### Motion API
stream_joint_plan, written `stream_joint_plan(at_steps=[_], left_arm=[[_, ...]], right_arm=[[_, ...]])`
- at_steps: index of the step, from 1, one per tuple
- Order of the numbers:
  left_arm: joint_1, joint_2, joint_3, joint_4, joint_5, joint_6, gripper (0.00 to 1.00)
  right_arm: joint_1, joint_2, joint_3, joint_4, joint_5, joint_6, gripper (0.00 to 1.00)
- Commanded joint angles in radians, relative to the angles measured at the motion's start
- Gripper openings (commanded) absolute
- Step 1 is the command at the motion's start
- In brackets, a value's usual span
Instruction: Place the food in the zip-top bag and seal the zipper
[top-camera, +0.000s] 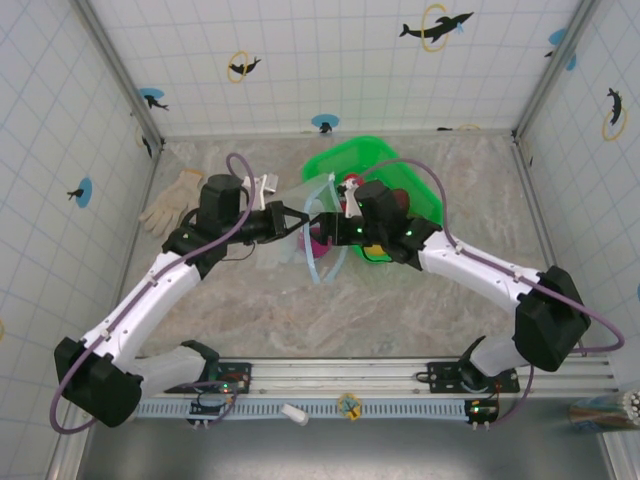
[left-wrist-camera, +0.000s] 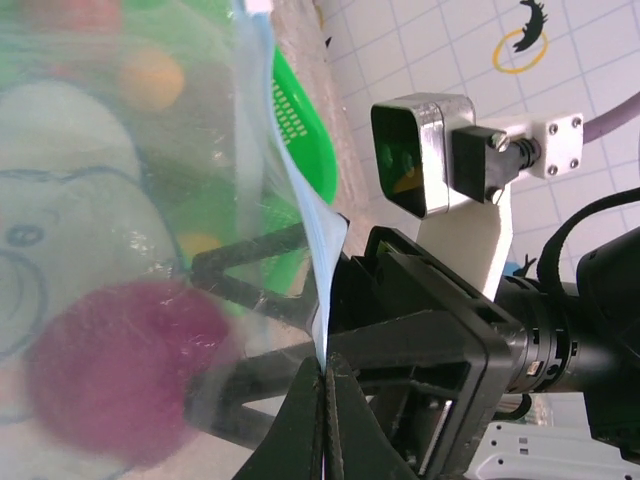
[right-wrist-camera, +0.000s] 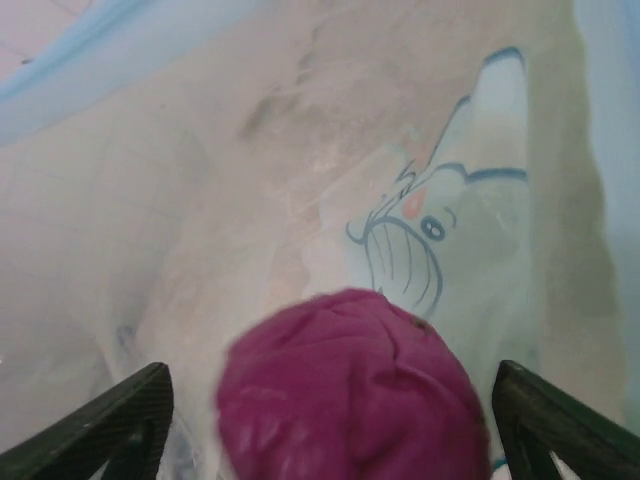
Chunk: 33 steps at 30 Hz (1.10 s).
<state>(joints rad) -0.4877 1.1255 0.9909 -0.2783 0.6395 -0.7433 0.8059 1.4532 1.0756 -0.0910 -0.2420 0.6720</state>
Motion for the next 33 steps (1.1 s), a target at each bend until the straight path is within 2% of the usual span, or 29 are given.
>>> stream_joint_plan(at_steps=[1, 5, 14, 17, 22, 27, 33], left_arm=[[0.009, -0.025, -0.006, 0.030, 0.006, -0.019, 0.00], [0.017, -0.034, -0.031, 0.010, -0.019, -0.012, 0.00], [0.052, -0.061, -0.067, -0.037, -0.060, -0.005, 0.00], [0.084, -0.077, -0.065, -0.070, -0.095, 0.009, 0.00], [0.089, -0.082, -0.041, -0.118, -0.110, 0.029, 0.00], [0.090, -0.078, -0.033, -0.127, -0.114, 0.035, 0.00], [0.091, -0.078, -0.041, -0.122, -0.122, 0.046, 0.00]], right_arm=[[0.002, -0.004, 0.044, -0.012, -0.004, -0.021, 0.90], [0.000, -0.027, 0.047, -0.027, -0.012, -0.038, 0.92], [-0.027, -0.101, 0.076, -0.101, -0.010, -0.078, 0.86], [-0.075, -0.142, 0.081, -0.146, 0.000, -0.092, 0.85], [-0.227, -0.187, 0.049, -0.197, -0.014, -0.099, 0.82], [-0.282, -0.116, 0.078, -0.323, 0.100, -0.183, 0.81], [-0.297, 0.059, 0.194, -0.388, 0.221, -0.288, 0.80]])
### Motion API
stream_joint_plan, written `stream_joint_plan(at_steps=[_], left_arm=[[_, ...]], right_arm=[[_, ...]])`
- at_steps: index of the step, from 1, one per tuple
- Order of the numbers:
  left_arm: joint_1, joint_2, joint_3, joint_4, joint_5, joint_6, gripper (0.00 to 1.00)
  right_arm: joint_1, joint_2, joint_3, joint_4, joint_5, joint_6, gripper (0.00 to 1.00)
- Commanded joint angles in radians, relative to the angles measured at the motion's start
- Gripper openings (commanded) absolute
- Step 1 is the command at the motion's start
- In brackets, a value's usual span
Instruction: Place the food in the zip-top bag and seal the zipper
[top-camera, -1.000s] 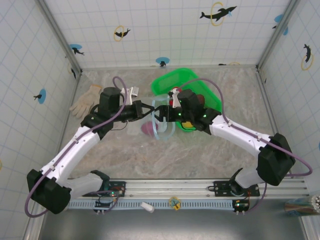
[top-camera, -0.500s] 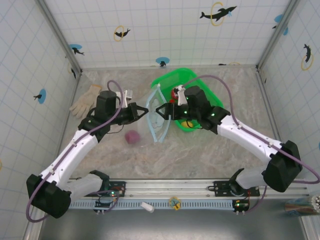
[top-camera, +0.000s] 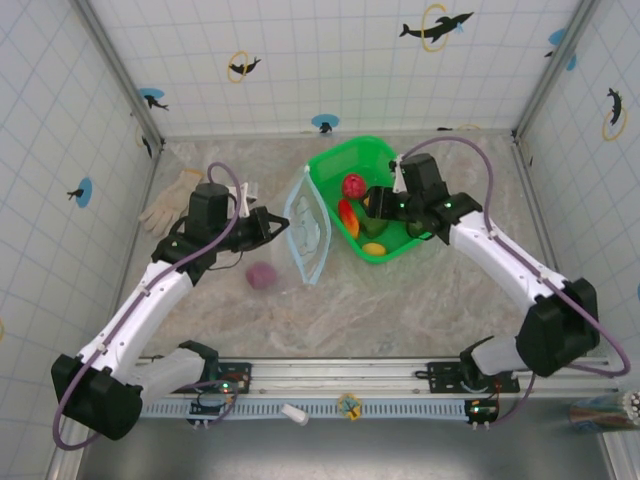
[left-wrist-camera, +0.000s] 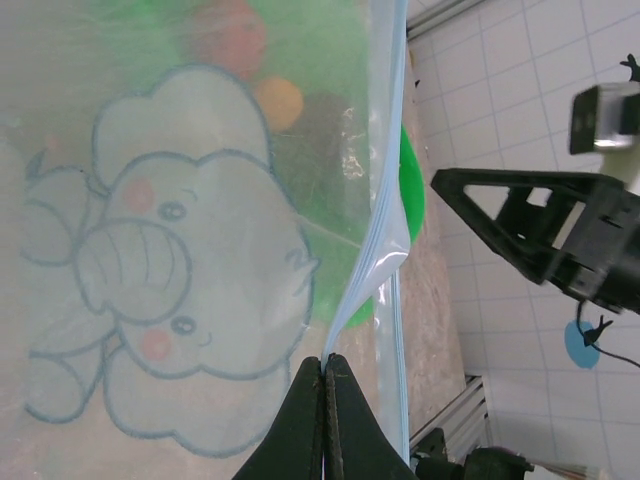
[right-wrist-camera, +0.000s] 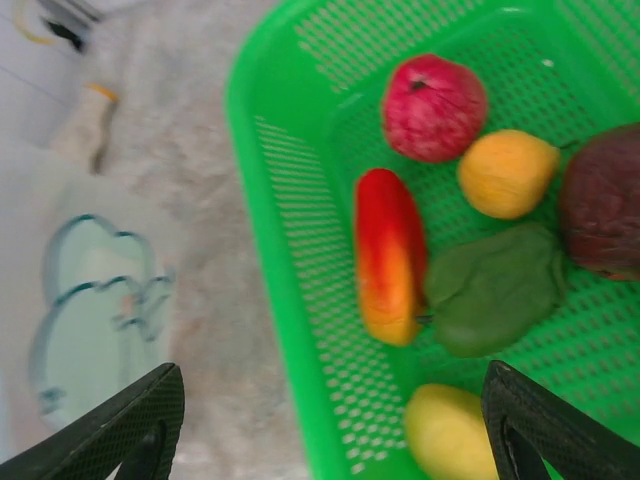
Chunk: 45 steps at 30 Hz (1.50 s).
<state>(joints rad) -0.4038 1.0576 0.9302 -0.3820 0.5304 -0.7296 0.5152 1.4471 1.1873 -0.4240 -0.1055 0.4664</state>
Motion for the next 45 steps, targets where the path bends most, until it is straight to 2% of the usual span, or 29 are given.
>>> stream_joint_plan(at_steps=[1, 7, 14, 23, 30, 35, 41, 45], left_arm=[[0.006, -0.013, 0.019, -0.019, -0.011, 0.036, 0.00], [0.007, -0.049, 0.013, -0.016, -0.041, 0.042, 0.00], [0.007, -0.050, -0.023, -0.023, -0.040, 0.058, 0.00], [0.009, -0.052, -0.054, -0.006, -0.024, 0.059, 0.00], [0.008, -0.057, -0.065, -0.016, -0.044, 0.079, 0.00], [0.006, -0.060, -0.073, -0.014, -0.051, 0.075, 0.00], [0.009, -0.058, -0.062, -0.024, -0.068, 0.084, 0.00], [0.008, -0.053, -0.054, -0.023, -0.076, 0.082, 0.00]], right_arm=[[-0.006, 0.098, 0.108, -0.055, 0.092, -0.099, 0.79], [-0.015, 0.345, 0.326, -0.065, 0.127, -0.209, 0.78], [-0.032, 0.641, 0.638, -0.108, 0.104, -0.205, 0.79], [-0.046, 0.874, 0.790, -0.084, 0.099, -0.164, 0.82], [-0.041, 0.932, 0.795, -0.078, 0.096, -0.157, 0.79], [-0.045, 0.928, 0.793, -0.074, 0.098, -0.157, 0.65], [-0.047, 0.850, 0.776, -0.076, 0.079, -0.161, 0.64], [-0.046, 0.721, 0.696, -0.037, 0.070, -0.164, 0.64]])
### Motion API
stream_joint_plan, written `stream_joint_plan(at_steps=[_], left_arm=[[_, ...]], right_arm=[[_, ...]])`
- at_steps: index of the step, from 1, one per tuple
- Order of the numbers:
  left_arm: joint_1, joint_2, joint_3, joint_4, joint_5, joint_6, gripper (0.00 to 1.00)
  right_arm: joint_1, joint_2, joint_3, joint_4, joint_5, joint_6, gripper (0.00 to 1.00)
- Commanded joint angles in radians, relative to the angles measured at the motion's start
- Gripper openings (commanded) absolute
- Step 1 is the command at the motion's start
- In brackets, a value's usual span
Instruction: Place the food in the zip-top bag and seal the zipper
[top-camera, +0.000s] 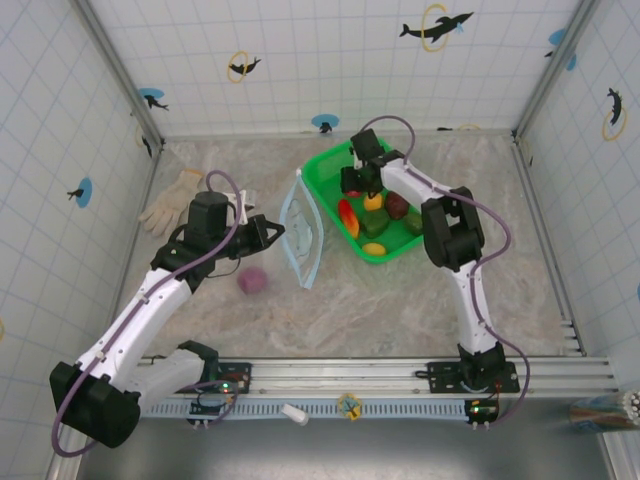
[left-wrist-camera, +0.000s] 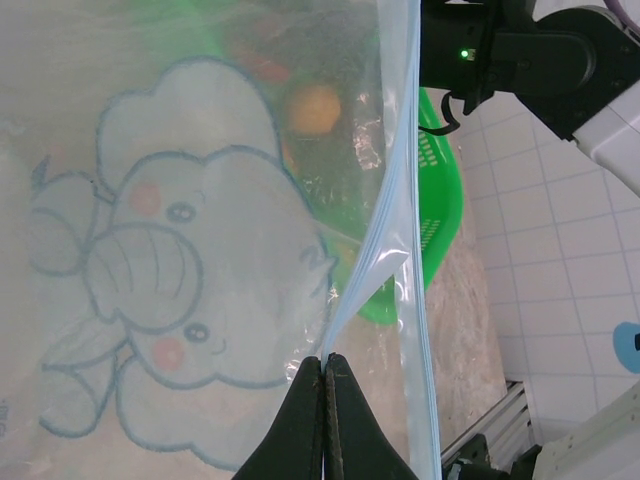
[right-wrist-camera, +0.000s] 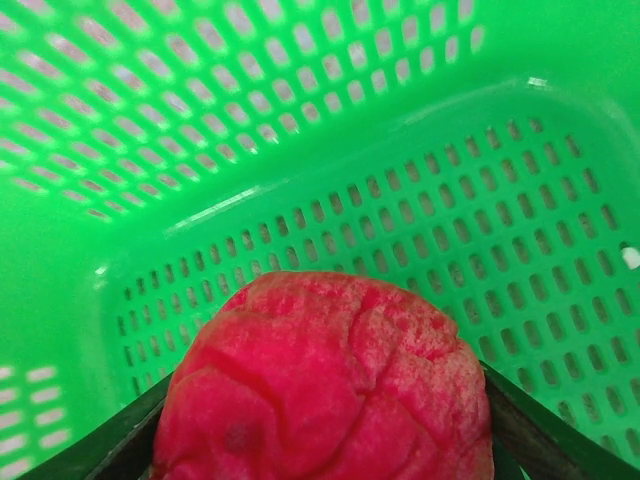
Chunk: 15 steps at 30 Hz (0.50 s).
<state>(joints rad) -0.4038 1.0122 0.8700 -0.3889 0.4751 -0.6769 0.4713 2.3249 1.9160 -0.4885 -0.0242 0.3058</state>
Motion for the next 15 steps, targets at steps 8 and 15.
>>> stream_joint_plan(at_steps=[8, 15], left_arm=[[0.007, 0.008, 0.009, -0.002, 0.016, 0.031, 0.00], [0.007, 0.036, 0.001, 0.047, 0.073, 0.000, 0.00]], right_arm=[[0.011, -0.526, -0.423, 0.246, -0.132, 0.074, 0.63], [0.090, -0.835, -0.663, 0.346, -0.143, 0.102, 0.62]])
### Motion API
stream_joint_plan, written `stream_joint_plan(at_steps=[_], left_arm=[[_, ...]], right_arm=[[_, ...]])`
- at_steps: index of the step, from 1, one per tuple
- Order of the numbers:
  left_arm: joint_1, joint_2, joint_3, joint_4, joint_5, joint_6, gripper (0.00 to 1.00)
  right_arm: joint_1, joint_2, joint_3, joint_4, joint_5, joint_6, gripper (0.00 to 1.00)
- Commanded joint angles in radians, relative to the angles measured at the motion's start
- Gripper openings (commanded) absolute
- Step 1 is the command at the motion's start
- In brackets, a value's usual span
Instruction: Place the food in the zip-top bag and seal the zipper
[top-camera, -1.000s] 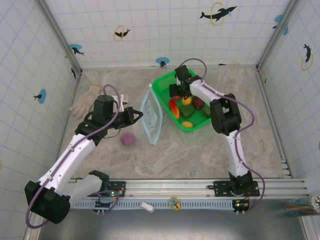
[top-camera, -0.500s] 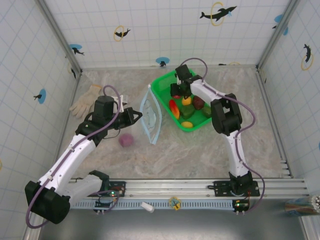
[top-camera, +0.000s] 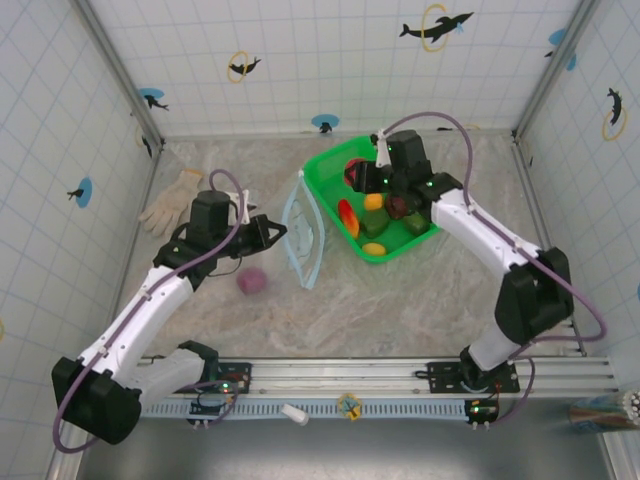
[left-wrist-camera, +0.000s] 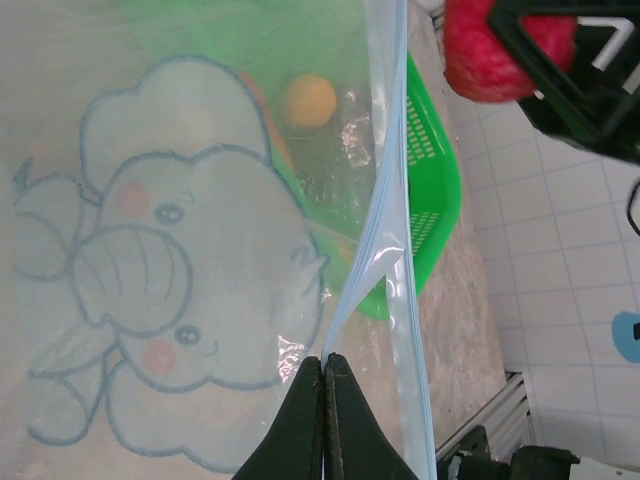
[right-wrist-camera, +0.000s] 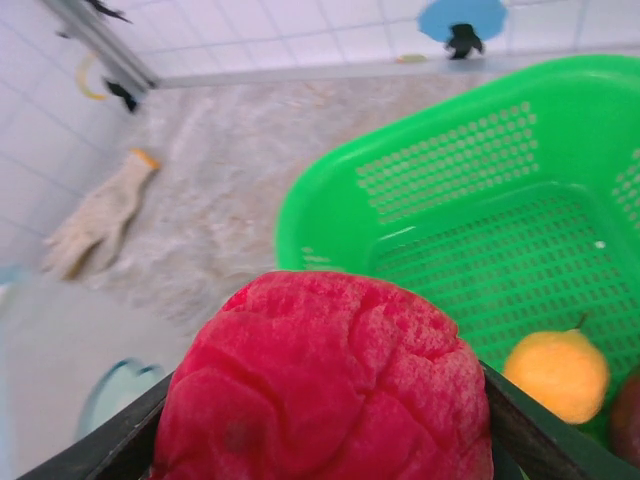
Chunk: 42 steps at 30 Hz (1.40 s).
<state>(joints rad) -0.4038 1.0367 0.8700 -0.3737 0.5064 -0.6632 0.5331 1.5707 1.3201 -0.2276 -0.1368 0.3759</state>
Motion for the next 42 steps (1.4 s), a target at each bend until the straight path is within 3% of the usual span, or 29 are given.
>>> stream_joint_plan(at_steps=[1, 13, 21, 32, 39, 42], left_arm=[[0.007, 0.015, 0.002, 0.038, 0.051, -0.017, 0.00], [0.004, 0.043, 0.018, 0.084, 0.151, -0.049, 0.00], [-0.014, 0.028, 0.047, 0.085, 0.203, -0.027, 0.00], [-0.050, 0.013, 0.078, 0.068, 0.224, 0.006, 0.00], [-0.050, 0.002, 0.080, 0.060, 0.219, 0.017, 0.00], [-0.050, -0.006, 0.070, 0.061, 0.195, 0.011, 0.00]], right_arm=[[0.043, -0.117, -0.094, 0.099, -0.044, 0.044, 0.62], [0.279, -0.248, -0.244, 0.150, -0.047, 0.119, 0.61], [0.328, -0.219, -0.328, 0.191, 0.019, 0.150, 0.61], [0.431, -0.109, -0.236, 0.102, 0.180, 0.170, 0.67], [0.438, -0.059, -0.225, 0.145, 0.195, 0.208, 0.68], [0.438, -0.044, -0.215, 0.156, 0.202, 0.219, 0.84]])
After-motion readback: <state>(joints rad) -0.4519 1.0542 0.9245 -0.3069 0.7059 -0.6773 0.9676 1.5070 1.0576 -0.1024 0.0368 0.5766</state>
